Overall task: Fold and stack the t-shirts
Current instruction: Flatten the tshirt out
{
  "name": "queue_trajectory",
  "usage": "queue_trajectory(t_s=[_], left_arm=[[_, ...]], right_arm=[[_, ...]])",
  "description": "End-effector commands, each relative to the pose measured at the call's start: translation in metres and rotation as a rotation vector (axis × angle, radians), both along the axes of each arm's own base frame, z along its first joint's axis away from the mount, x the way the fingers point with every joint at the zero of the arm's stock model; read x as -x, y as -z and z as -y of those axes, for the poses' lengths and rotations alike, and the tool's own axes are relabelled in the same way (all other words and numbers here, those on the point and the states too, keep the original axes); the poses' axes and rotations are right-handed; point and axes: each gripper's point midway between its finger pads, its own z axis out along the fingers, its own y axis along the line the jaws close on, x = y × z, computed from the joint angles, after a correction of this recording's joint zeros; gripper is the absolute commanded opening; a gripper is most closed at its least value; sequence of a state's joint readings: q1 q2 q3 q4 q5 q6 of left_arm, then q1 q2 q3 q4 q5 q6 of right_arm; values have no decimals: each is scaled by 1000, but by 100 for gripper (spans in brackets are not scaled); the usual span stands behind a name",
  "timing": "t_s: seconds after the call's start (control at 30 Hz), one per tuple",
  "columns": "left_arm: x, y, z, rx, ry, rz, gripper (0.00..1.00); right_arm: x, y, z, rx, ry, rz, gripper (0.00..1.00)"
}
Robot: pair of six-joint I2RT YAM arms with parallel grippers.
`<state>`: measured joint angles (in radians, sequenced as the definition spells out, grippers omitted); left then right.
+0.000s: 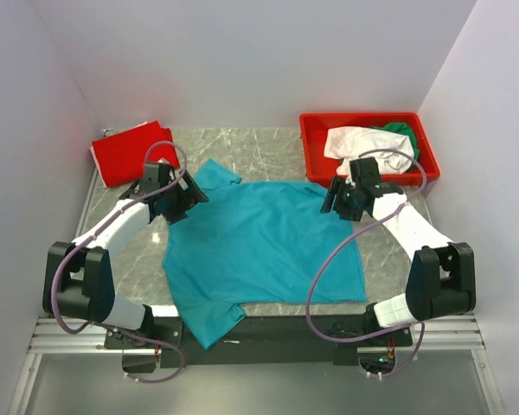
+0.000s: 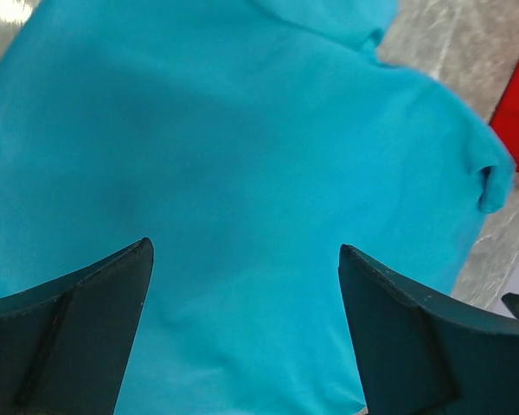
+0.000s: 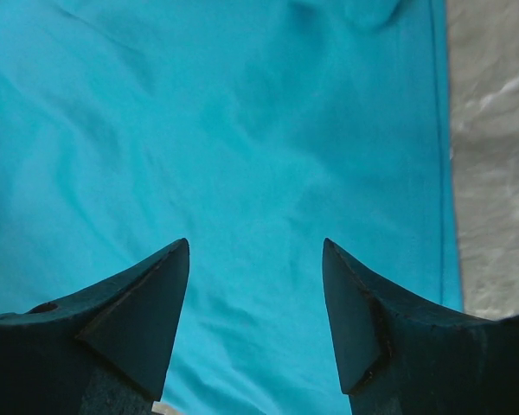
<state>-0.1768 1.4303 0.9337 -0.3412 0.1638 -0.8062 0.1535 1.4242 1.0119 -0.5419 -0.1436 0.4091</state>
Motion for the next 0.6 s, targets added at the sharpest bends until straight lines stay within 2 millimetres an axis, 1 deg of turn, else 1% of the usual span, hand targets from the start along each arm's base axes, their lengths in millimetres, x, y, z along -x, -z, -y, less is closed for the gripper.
queue_trajectory(t_s=[0.0, 0.07, 0.1, 0.17, 0.23, 0.27, 0.33, 0.37, 0.4, 0.43, 0.47, 0.57], left_arm=[[-5, -7, 6, 45, -13, 39, 94], [-2, 9, 5, 32, -14, -8, 94], [-2, 13, 5, 30, -18, -18, 94], [-1, 27, 3, 17, -25, -49, 95], [0, 35, 2, 9, -26, -71, 95], [0, 43, 2, 3, -26, -90, 95], [-1, 49, 2, -2, -22, -103, 95], [0, 58, 1, -11, -20, -125, 95], [0, 61, 1, -15, -19, -133, 95], [0, 65, 1, -17, -17, -143, 95], [0, 73, 1, -23, -11, -163, 95], [-3, 84, 2, -31, -6, -186, 95]], right_arm=[[-3, 8, -9, -43, 19, 9, 69], [0, 16, -12, -52, 16, -17, 69], [1, 23, -14, -60, 16, -35, 69], [7, 35, -19, -72, 7, -73, 68], [11, 47, -22, -76, 5, -108, 68], [11, 50, -24, -86, 7, -118, 68], [12, 61, -25, -89, 13, -145, 68], [12, 64, -25, -91, 18, -155, 68], [13, 71, -25, -85, 19, -179, 67], [12, 74, -24, -81, 20, -189, 67], [13, 80, -24, -77, 25, -212, 67], [10, 86, -25, -76, 31, -235, 67]])
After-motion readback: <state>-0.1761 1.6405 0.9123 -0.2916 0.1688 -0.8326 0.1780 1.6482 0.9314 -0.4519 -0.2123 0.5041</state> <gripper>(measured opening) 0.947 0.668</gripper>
